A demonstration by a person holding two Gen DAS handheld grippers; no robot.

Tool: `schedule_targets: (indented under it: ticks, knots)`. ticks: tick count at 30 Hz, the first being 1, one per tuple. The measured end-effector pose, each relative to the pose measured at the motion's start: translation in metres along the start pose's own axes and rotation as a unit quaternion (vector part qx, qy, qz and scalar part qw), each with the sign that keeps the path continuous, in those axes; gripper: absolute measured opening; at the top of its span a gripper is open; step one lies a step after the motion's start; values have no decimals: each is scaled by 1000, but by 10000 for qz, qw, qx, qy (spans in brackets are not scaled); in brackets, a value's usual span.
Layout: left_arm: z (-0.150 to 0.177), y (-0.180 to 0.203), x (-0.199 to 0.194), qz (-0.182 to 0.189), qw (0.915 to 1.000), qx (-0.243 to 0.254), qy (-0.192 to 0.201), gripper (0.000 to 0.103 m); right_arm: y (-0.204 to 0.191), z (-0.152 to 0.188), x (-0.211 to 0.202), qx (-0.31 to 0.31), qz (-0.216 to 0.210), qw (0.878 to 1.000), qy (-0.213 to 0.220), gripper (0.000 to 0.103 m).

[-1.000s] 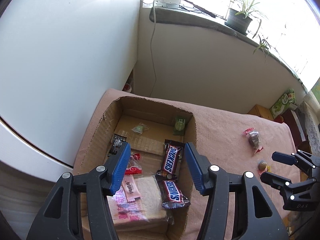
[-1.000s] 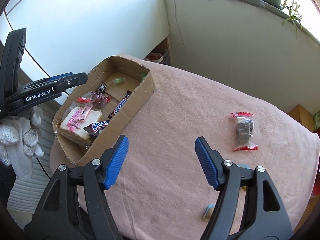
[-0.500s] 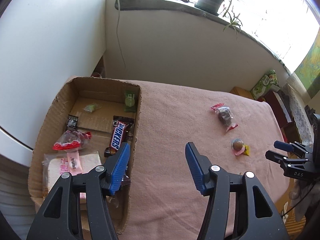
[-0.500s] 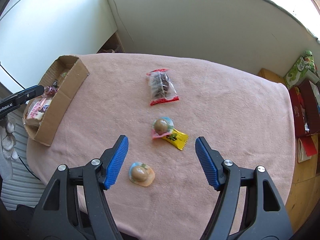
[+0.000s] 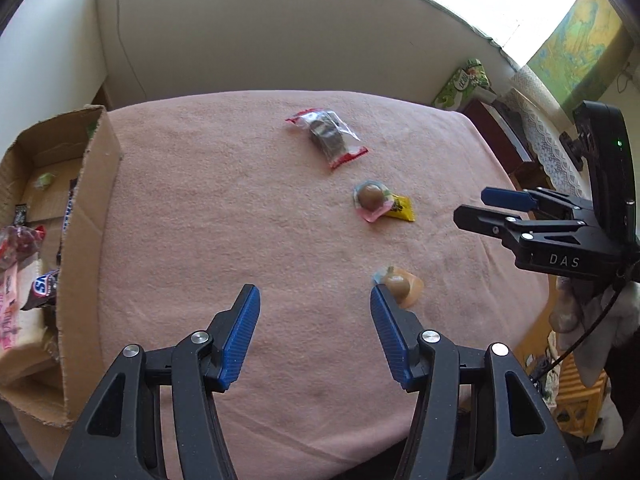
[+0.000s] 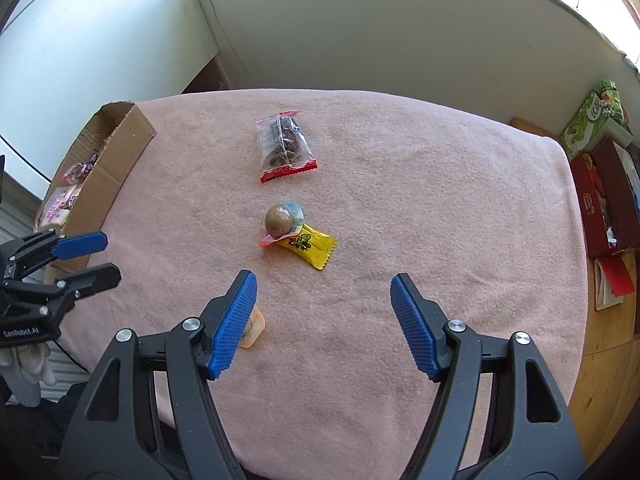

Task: Organize snacks
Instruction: 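Lower left gripper onto tan round candy while right closes on yellow-wrapped round candy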

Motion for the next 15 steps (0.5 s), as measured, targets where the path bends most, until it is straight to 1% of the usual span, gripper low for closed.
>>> schedule_targets:
  ticks: [5, 8, 11, 15]
  knots:
    - [11, 29, 18, 147, 9994, 278, -120, 57, -11, -11, 7, -458, -152, 9988, 56, 72]
    - [15, 38, 29, 233, 9993, 262, -146, 57, -14, -19, 17, -619, -289, 9977, 36, 72]
    - [16, 42, 38, 166, 9996, 221, -35, 57, -13, -27, 30, -662, -422, 9969, -42, 72]
    - [18, 45, 51, 183, 9997, 119, -89, 57, -15, -36, 47, -795, -491, 9956, -99, 72]
Point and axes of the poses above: each gripper's, at about its wrist camera, not at the fingertips, and x roughly the way its jaws point, y to its right, z to its underside, the point moved 2 cm from there along x, roughly the way its jaws point, and after that the axes turned 8 degrees about -x, right-handed, at the moved point
